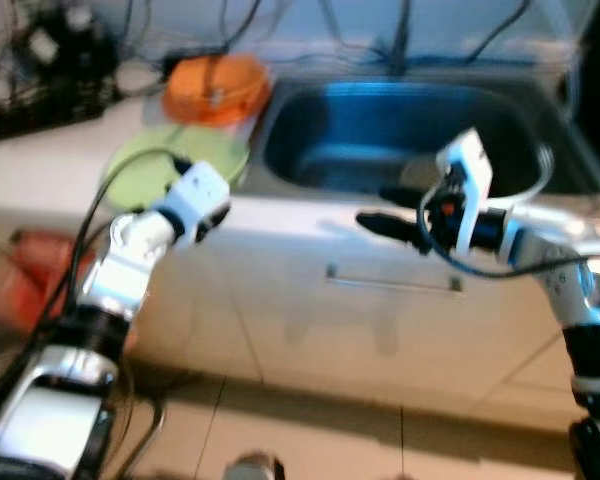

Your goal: Kitchen organization

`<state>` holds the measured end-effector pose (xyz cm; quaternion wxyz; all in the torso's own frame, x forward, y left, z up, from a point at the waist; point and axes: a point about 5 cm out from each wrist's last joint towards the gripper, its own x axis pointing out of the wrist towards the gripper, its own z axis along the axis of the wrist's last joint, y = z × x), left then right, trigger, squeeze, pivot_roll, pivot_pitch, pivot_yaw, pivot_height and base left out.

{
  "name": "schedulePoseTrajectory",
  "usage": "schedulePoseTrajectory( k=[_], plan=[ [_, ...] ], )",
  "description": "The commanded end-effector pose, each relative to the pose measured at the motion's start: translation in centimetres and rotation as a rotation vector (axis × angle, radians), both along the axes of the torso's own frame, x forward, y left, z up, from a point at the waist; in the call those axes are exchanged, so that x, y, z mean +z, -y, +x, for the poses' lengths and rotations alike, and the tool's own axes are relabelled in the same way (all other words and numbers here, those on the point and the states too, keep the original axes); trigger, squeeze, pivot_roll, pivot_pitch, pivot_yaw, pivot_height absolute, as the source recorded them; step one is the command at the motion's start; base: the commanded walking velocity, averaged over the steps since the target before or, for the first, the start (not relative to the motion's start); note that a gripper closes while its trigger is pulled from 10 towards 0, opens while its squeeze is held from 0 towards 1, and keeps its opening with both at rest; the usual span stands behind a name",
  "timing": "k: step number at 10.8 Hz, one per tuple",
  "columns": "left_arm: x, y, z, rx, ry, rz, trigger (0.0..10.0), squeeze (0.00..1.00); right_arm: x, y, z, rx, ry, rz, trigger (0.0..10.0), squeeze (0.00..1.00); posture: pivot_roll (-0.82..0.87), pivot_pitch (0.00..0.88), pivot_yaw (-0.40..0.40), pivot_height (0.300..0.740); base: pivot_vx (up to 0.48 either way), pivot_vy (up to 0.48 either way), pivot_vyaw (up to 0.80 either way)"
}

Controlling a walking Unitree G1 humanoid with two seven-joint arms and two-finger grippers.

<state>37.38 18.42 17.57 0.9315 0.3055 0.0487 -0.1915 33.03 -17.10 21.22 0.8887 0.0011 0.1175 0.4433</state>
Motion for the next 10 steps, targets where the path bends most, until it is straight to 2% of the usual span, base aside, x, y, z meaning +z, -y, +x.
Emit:
schedulePoseTrajectory(
  k=[1, 2, 4, 5, 6, 7, 10],
  plan=[
    [1.1, 0.8, 0.0, 0.006, 0.044, -0.123, 10.0, 0.00, -1.0, 1.3, 0.1, -0.079, 0.007, -0.011, 10.0, 0.00, 0.06, 0.095, 0.099, 0.740, 0.480, 0.000, 0.00],
    [1.5, 1.7, -0.1, -0.027, 0.070, -0.160, 10.0, 0.00, -1.5, 1.8, 0.0, -0.114, -0.001, -0.005, 10.0, 0.00, 0.05, 0.093, 0.105, 0.740, 0.465, 0.000, 0.00],
    [1.4, 2.2, 0.0, -0.032, 0.081, -0.167, 10.0, 0.00, -1.4, 1.7, 0.0, -0.140, 0.017, 0.012, 10.0, 0.00, 0.05, 0.088, 0.110, 0.740, 0.383, 0.000, 0.00],
    [2.1, 2.9, -0.1, -0.049, 0.140, -0.207, 10.0, 0.00, -1.2, 1.4, 0.1, -0.152, 0.039, 0.029, 10.0, 0.00, 0.05, 0.084, 0.109, 0.740, 0.000, 0.000, 0.00],
    [2.8, 3.2, -0.3, -0.029, 0.219, -0.209, 10.0, 0.00, -1.0, 1.2, 0.0, -0.148, 0.051, 0.045, 10.0, 0.00, 0.05, 0.082, 0.104, 0.740, 0.000, 0.000, 0.00],
    [2.8, 3.0, -0.5, 0.002, 0.257, -0.189, 10.0, 0.00, -0.9, 1.2, 0.1, -0.161, 0.058, 0.050, 10.0, 0.00, 0.05, 0.079, 0.101, 0.740, 0.000, 0.000, 0.00],
    [3.0, 2.8, -0.7, 0.023, 0.291, -0.203, 10.0, 0.00, -0.8, 0.9, 0.2, -0.179, 0.065, 0.076, 10.0, 0.00, 0.05, 0.071, 0.094, 0.740, 0.000, 0.000, 0.00]
  ],
)
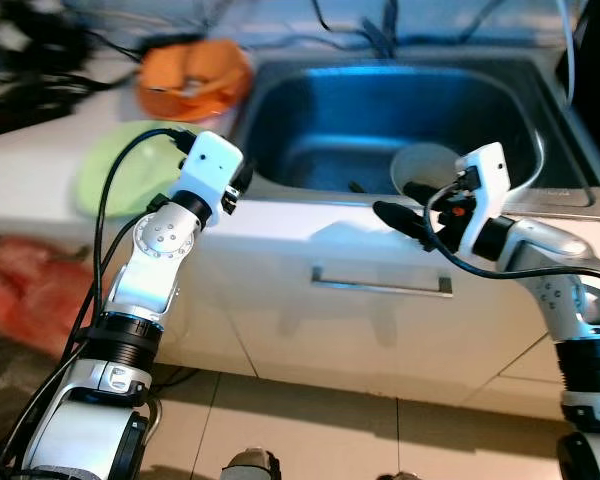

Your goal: Kitchen organization

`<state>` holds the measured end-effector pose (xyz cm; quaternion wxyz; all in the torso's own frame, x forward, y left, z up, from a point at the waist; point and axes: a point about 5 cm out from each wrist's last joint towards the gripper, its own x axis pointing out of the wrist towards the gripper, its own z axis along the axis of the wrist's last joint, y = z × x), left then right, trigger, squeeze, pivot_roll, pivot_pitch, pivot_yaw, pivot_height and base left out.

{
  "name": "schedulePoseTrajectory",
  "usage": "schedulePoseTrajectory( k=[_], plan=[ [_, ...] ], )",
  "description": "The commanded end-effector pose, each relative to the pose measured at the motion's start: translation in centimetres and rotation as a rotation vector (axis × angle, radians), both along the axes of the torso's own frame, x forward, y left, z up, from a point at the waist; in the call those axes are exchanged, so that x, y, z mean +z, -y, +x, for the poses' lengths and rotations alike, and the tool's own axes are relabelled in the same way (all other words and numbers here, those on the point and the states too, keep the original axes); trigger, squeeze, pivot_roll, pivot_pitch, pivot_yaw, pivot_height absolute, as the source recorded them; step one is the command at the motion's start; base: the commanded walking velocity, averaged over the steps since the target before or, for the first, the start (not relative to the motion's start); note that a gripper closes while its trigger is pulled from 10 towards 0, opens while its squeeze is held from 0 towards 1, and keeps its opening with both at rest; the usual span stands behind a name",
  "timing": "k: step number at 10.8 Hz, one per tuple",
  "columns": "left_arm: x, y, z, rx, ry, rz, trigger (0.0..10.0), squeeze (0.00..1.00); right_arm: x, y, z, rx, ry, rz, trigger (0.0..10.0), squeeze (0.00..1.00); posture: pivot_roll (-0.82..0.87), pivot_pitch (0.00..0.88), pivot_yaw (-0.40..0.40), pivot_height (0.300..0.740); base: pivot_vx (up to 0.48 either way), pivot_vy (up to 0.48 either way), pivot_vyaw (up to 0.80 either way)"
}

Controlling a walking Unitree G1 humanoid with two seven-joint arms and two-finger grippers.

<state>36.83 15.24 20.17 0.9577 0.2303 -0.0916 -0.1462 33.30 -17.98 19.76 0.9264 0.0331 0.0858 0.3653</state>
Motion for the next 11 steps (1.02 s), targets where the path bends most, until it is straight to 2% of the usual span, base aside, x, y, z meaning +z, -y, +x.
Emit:
schedulePoseTrajectory(
  k=[1, 3, 6, 8, 10, 11],
  plan=[
    [0.4, -0.3, -0.2, 0.015, 0.030, 0.004, 10.0, 0.00, 0.7, -0.2, 0.0, 0.002, 0.035, 0.014, 10.0, 0.00, 0.05, 0.069, 0.094, 0.740, 0.000, 0.000, 0.00],
    [0.6, -0.3, -0.1, 0.035, 0.051, 0.001, 10.0, 0.00, 1.4, -0.5, -0.1, -0.001, 0.084, 0.056, 10.0, 0.00, 0.04, 0.068, 0.093, 0.740, 0.000, 0.000, 0.00],
    [0.7, -0.4, -0.1, 0.047, 0.055, -0.005, 10.0, 0.00, 1.7, -0.5, -0.1, -0.006, 0.102, 0.062, 10.0, 0.00, 0.04, 0.069, 0.091, 0.740, 0.000, 0.000, 0.80],
    [1.9, -0.6, -0.3, 0.052, 0.124, -0.059, 10.0, 0.00, 2.2, -0.3, 0.2, -0.059, 0.121, 0.084, 10.0, 0.00, 0.04, 0.069, 0.089, 0.740, 0.000, 0.000, 0.00],
    [3.0, -0.3, -0.9, 0.037, 0.199, -0.108, 10.0, 0.00, 3.9, 0.0, 0.4, -0.158, 0.266, 0.092, 10.0, 0.00, 0.04, 0.065, 0.085, 0.740, 0.000, 0.000, 0.00],
    [3.5, 0.5, -1.9, 0.010, 0.270, -0.174, 10.0, 0.00, 5.0, 0.0, 0.3, -0.246, 0.357, 0.130, 10.0, 0.00, 0.04, 0.059, 0.084, 0.740, 0.000, 0.000, 0.00]
  ],
)
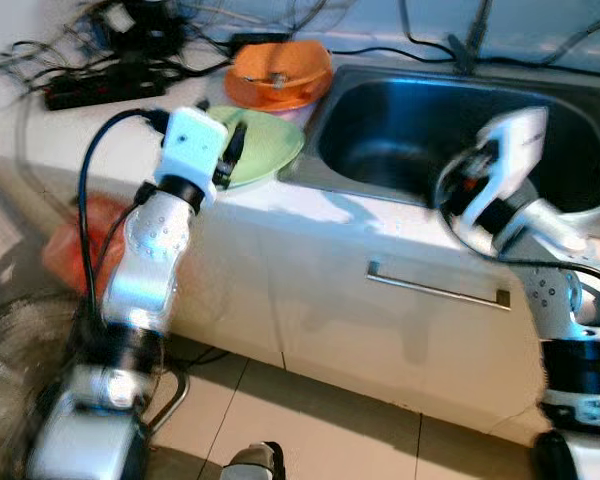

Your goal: Kitchen organization

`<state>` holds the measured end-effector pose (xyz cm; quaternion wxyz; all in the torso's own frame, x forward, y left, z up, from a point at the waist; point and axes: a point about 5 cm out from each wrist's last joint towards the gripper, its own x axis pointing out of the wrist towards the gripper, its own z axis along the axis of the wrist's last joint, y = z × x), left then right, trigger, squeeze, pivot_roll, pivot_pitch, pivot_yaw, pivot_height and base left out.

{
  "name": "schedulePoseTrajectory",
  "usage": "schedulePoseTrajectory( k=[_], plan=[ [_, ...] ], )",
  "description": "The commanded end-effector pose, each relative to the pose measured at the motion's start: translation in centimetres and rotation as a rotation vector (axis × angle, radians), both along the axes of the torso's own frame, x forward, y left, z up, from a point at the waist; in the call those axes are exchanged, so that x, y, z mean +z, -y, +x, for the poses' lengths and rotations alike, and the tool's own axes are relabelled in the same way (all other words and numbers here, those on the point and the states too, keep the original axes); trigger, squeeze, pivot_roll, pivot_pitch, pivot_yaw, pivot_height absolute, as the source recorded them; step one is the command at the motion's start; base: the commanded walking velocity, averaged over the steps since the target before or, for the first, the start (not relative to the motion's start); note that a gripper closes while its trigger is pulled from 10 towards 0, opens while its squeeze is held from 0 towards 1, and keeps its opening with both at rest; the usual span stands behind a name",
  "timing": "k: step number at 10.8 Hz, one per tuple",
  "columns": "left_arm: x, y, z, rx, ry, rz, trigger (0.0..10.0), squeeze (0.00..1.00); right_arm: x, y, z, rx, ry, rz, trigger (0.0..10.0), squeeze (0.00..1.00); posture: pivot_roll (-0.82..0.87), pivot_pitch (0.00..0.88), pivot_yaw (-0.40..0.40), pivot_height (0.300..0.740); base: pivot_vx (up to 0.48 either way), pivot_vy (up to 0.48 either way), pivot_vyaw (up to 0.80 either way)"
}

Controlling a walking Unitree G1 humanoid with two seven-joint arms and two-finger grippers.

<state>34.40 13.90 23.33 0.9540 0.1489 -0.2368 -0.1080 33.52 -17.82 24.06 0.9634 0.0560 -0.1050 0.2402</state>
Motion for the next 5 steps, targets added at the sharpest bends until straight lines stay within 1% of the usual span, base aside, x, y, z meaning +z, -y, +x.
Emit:
schedulePoseTrajectory(
  k=[1, 2, 3, 4, 5],
  plan=[
    [0.7, 0.3, -1.0, -0.006, 0.066, -0.068, 10.0, 0.00, 1.4, 0.1, -0.4, -0.089, 0.089, 0.022, 10.0, 0.00, 0.04, 0.051, 0.085, 0.740, 0.000, 0.000, 0.00],
    [0.6, 0.8, -1.5, -0.018, 0.074, -0.111, 10.0, 0.00, 1.3, 0.1, -0.6, -0.154, 0.100, 0.048, 10.0, 0.00, 0.03, 0.047, 0.085, 0.740, 0.000, 0.000, 0.00],
    [0.3, 1.5, -1.7, -0.028, 0.059, -0.161, 10.0, 0.00, 0.7, 0.2, -0.7, -0.219, 0.090, 0.100, 10.0, 0.00, 0.03, 0.040, 0.083, 0.740, 0.000, 0.000, 0.00],
    [-0.2, 1.9, -1.5, -0.035, 0.024, -0.212, 10.0, 0.00, 0.1, 0.4, -0.7, -0.286, 0.089, 0.112, 10.0, 0.00, 0.02, 0.032, 0.080, 0.740, 0.000, 0.000, 0.00],
    [-0.7, 1.8, -1.3, -0.034, -0.027, -0.266, 10.0, 0.00, 0.1, 1.4, -0.8, -0.363, 0.107, 0.073, 10.0, 0.00, 0.02, 0.026, 0.080, 0.740, 0.000, 0.000, 0.00]
  ],
)
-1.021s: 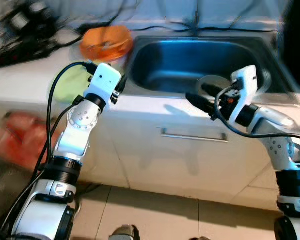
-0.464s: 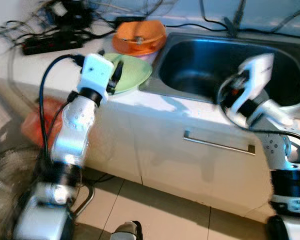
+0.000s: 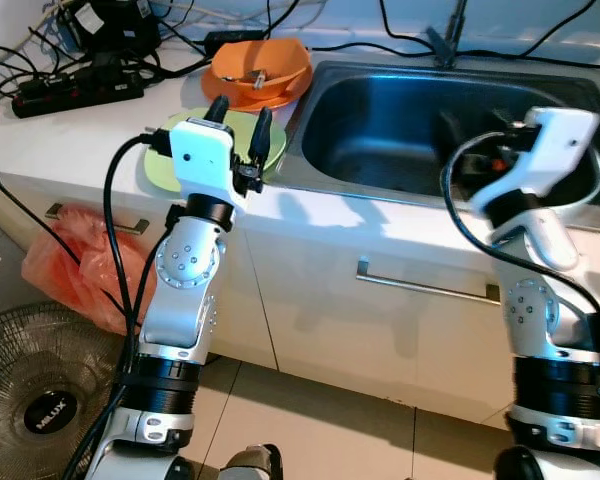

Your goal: Kitchen organization

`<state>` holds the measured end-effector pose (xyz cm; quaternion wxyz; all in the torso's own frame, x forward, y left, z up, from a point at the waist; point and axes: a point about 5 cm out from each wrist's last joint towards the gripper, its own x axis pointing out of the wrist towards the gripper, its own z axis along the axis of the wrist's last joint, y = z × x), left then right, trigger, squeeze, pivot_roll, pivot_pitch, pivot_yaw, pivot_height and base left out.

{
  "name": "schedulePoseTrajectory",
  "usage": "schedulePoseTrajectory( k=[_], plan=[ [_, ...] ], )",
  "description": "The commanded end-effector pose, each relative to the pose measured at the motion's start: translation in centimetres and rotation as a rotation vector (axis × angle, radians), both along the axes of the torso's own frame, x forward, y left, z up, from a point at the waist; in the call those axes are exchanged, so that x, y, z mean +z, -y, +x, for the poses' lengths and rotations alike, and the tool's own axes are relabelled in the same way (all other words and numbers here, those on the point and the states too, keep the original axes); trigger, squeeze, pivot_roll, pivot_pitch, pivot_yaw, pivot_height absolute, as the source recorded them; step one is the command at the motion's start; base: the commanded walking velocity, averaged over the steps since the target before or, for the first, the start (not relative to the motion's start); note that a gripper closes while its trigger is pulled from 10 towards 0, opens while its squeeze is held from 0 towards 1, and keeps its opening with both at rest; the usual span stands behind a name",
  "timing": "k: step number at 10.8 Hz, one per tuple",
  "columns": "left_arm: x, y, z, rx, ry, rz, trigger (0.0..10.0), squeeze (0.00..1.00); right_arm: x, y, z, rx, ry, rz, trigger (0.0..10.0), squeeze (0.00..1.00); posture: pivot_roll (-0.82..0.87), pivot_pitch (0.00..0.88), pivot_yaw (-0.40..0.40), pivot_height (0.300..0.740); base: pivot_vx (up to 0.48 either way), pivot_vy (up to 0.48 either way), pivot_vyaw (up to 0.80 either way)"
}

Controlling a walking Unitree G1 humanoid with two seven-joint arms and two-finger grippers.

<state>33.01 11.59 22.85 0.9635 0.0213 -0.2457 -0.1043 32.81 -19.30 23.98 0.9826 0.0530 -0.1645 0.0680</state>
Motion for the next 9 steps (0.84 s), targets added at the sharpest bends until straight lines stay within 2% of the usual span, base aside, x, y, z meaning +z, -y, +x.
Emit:
schedulePoseTrajectory(
  k=[1, 2, 3, 5, 6, 8, 9],
  plan=[
    [-0.4, -0.8, 0.1, 0.016, -0.039, -0.015, 10.0, 0.00, 0.3, 1.4, -0.1, -0.045, 0.008, -0.031, 10.0, 0.00, 0.02, 0.014, 0.077, 0.740, 0.000, 0.000, 0.00],
    [-0.6, -1.3, -0.1, 0.005, -0.061, 0.003, 10.0, 0.00, 0.5, 3.2, -0.2, -0.086, -0.006, -0.057, 10.0, 0.00, 0.02, 0.008, 0.078, 0.740, 0.000, 0.000, 0.00],
    [-0.9, -1.6, -0.3, -0.009, -0.087, 0.017, 10.0, 0.00, 0.5, 3.7, -0.3, -0.094, -0.014, -0.085, 10.0, 0.00, 0.02, 0.006, 0.081, 0.740, 0.000, 0.000, -0.51],
    [-1.6, -2.2, -0.4, -0.032, -0.141, 0.045, 10.0, 0.00, 0.3, 3.0, -0.7, -0.051, -0.022, -0.128, 10.0, 0.00, 0.01, 0.001, 0.096, 0.740, 0.000, 0.000, -0.80],
    [-1.6, -2.3, 0.0, -0.020, -0.152, 0.017, 10.0, 0.00, 0.2, 2.4, -0.8, -0.034, -0.018, -0.144, 10.0, 0.00, 0.00, 0.000, 0.097, 0.740, 0.000, 0.000, -0.80],
    [-1.3, -2.1, 0.3, 0.011, -0.160, -0.050, 10.0, 0.00, -0.3, 1.9, -0.8, -0.037, -0.029, -0.111, 10.0, 0.00, -0.01, 0.000, 0.087, 0.740, 0.000, 0.000, -0.80],
    [-1.6, -1.8, 0.0, 0.015, -0.173, -0.077, 10.0, 0.00, -0.8, 1.5, -1.0, -0.041, -0.033, -0.127, 10.0, 0.00, -0.01, 0.000, 0.084, 0.740, 0.000, 0.000, 0.00]
  ],
)
